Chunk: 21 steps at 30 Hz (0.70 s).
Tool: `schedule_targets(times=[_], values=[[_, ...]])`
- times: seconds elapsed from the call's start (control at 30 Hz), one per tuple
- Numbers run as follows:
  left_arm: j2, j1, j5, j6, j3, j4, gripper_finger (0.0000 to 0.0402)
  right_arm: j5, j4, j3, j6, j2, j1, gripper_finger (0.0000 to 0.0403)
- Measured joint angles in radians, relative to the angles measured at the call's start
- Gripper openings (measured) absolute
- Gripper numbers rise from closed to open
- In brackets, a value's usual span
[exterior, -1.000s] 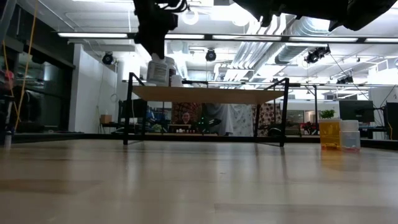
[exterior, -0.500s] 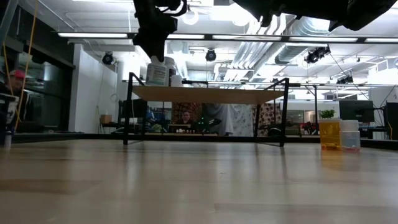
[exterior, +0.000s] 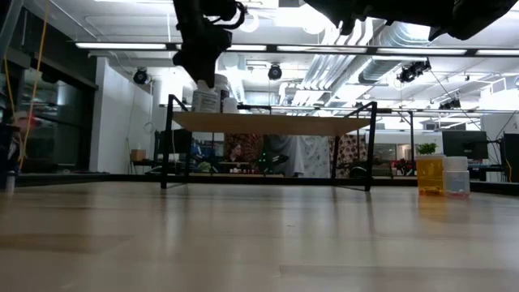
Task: Pick and place medicine bottles onto shelf by color
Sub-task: Adjust the white blue pill bottle on the shelf, then put the top white pill bottle on the shelf
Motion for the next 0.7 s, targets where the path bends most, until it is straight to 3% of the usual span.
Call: schedule_targets(times=[0.23, 0.7], values=[[0.001, 0.002, -0.033, 0.009, 0.000, 0.032, 0.0196, 0.000, 0.001, 0.000, 0.000, 0.000, 0.000, 0.0284], [0.001, 0.002, -0.062, 0.011, 0.016, 0.034, 0.0282, 0.000, 0.003, 0.000, 0.018, 0.000, 0.000, 0.0284]])
